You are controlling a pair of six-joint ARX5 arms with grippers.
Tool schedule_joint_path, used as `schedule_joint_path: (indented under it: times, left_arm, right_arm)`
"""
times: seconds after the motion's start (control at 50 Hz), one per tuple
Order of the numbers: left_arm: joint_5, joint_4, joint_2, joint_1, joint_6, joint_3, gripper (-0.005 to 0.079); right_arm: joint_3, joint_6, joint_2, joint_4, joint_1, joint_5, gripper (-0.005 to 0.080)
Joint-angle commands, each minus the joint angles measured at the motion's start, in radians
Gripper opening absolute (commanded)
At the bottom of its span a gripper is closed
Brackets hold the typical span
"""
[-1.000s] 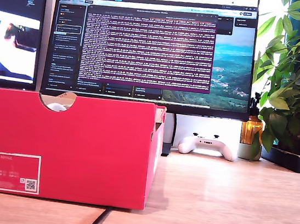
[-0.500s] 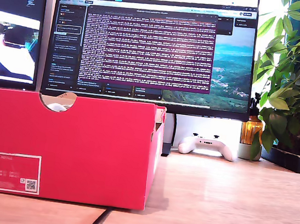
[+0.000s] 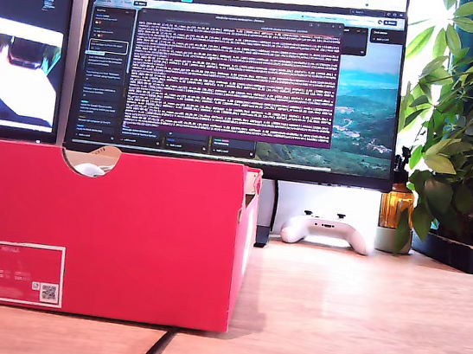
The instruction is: Pack the white shoes by picking the first shoe and placing it inside the red shoebox, left side, then picking and rotating the second shoe and placing it in the shoebox
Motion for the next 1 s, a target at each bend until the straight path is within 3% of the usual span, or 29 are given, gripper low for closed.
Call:
schedule_joint_path:
  times: [0.0, 0.3, 0.52, 0.6, 0.78, 0.98]
  left_arm:
    - [-0.003, -0.012, -0.025, 0.000, 0.001, -0.030, -0.0019]
    - [-0.014, -0.134, -0.185, 0.001, 0.000, -0.077, -0.0019]
    - [-0.024, -0.169, -0.181, 0.002, -0.005, -0.077, -0.0019]
    - [-0.025, -0.204, -0.181, 0.000, -0.029, -0.077, -0.0019]
    - [-0.007, -0.248, -0.180, -0.001, -0.122, -0.074, -0.0019]
    - [-0.010, -0.248, -0.180, -0.001, -0.123, -0.074, -0.0019]
  right_arm:
    - [-0.039, -0.003, -0.026, -0.012, -0.002, -0.004, -0.0012]
    - [-0.097, 0.007, -0.143, -0.058, -0.002, -0.013, -0.0012]
    - [-0.097, 0.009, -0.182, -0.097, -0.002, -0.028, -0.0012]
    - [-0.097, 0.007, -0.192, -0.112, -0.002, -0.091, -0.0012]
    - [-0.096, 0.090, -0.196, -0.160, -0.002, -0.092, -0.0012]
    - [-0.096, 0.127, -0.196, -0.169, -0.002, -0.081, -0.0012]
